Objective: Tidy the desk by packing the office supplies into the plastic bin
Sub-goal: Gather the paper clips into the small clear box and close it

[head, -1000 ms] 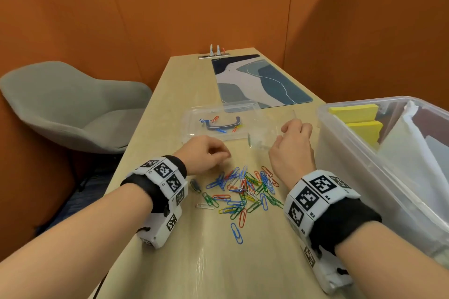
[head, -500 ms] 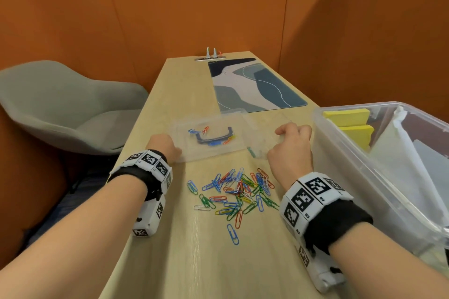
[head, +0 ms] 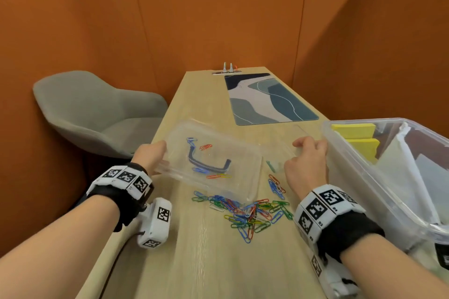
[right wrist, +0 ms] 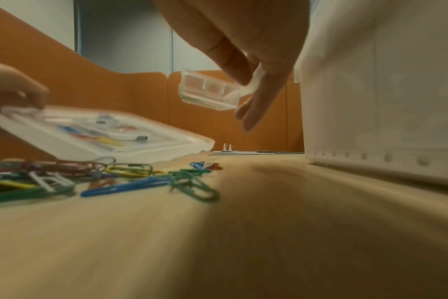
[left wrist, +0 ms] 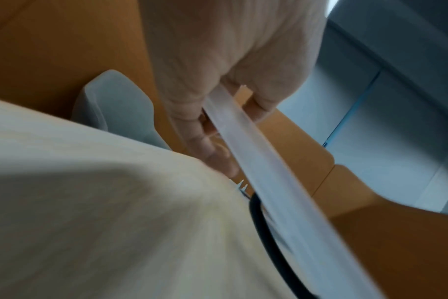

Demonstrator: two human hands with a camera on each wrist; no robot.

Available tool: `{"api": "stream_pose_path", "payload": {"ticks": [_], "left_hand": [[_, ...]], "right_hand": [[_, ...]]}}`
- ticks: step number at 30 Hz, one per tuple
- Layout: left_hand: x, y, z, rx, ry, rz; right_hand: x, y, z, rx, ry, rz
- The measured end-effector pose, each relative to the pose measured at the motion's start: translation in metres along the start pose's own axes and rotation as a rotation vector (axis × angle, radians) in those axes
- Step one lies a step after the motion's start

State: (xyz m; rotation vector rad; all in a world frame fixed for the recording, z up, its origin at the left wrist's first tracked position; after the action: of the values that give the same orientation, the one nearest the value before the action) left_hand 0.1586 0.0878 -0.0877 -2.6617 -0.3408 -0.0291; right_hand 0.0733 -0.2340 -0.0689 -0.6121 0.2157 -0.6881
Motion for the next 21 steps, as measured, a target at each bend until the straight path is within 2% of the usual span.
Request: {"api": "stream_pose_path", "payload": {"ticks": [3, 6, 16, 21], "left_hand": [[0.004, -0.006, -0.020, -0.090, 0.094, -0.069], [0.002, -0.015, -0.049, -0.125, 0.302, -0.130], [-0.028, -0.014, -0.100, -0.094, 0.678, -0.151], [-0.046, -0.007, -0.115, -0.089, 0.799, -0.146]], "right_hand": [[-0.001, -0.003, 0.000, 0.054, -0.020, -0.013], [-0.002, -0.004, -0.001, 0.089, -0.007, -0.002], [-0.004, -0.004, -0.002, 0.092, -0.008, 0.025], [-0.004, -0.004, -0.002, 0.082, -0.022, 0.011]]}}
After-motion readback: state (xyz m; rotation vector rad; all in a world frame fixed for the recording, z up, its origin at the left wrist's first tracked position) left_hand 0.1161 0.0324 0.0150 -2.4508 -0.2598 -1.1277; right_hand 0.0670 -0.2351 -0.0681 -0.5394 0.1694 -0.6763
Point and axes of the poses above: each hand's wrist, its own x-axis towards the middle knuckle, its own y-axis out of the palm, z = x × y, the point moved 6 cm from there along x, towards the middle knuckle, and after that the axes turned 15 degrees about y, right-handed, at the moved point
